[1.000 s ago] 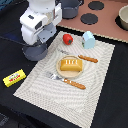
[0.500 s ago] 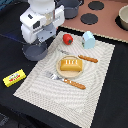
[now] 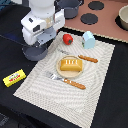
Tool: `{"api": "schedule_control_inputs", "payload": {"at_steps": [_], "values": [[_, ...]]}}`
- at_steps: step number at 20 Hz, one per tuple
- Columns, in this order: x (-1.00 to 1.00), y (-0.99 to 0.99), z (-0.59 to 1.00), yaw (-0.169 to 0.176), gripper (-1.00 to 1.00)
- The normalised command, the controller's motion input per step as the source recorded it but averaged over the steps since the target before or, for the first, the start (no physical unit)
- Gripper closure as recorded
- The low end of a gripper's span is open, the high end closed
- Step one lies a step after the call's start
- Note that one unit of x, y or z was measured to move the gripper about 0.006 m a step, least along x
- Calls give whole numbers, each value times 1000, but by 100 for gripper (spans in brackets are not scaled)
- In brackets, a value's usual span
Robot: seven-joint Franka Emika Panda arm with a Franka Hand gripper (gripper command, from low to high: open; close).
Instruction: Interact with the objects in diverse but meaningful ways.
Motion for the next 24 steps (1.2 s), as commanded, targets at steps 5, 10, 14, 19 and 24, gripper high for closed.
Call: {"api": "schedule_control_inputs", "payload": {"at_steps": [5,10,14,19,24], "values": [[-334,191,-277,-22,100],[-291,227,-222,-20,100],[-285,228,-194,-19,100],[-307,72,351,-15,100],[-10,56,1000,-53,100]]}}
